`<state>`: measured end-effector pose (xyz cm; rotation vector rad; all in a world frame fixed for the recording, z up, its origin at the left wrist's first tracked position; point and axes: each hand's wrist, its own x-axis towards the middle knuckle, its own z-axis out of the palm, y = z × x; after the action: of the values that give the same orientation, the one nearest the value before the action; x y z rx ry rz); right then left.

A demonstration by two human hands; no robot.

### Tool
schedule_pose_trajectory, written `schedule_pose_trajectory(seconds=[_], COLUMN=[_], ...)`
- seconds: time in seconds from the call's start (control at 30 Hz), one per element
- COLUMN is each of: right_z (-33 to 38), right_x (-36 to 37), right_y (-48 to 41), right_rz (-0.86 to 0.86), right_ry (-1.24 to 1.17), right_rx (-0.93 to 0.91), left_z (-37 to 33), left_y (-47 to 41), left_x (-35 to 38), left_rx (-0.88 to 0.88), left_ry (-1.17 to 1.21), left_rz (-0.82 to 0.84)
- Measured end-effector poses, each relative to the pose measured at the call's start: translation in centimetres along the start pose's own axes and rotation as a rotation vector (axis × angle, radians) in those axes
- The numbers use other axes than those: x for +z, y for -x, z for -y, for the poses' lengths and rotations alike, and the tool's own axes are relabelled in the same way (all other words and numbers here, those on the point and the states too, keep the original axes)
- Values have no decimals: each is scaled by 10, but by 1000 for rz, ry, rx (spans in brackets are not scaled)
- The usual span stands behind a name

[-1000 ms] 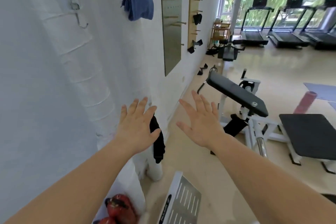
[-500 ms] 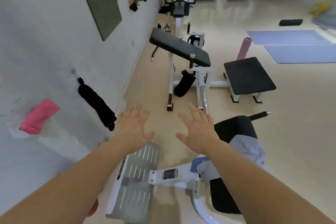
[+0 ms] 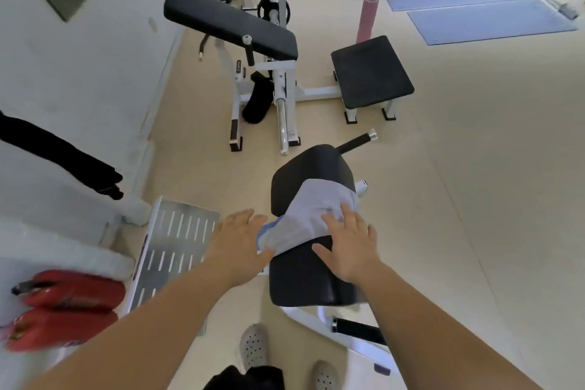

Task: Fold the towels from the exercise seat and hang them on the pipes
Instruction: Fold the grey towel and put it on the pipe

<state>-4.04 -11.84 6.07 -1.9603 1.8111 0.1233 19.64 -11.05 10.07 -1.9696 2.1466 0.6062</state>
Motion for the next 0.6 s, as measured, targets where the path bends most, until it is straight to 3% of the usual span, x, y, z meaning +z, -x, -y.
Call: schedule_pose_trajectory(seconds=[0.2, 0.43, 0.6], right_z=[-18, -17, -2], right_x=[37, 95, 113], right_y=[-21, -50, -60], right_rz=[5, 171, 137], right_ry=[-71, -111, -155], right_rx=[104, 217, 315], left_z=[-13, -5, 0], left_y=[-41, -99, -147], left_x=[27, 59, 65], left_rx=[1, 35, 65], left_ry=[61, 177, 185], left_rz=[97, 231, 312])
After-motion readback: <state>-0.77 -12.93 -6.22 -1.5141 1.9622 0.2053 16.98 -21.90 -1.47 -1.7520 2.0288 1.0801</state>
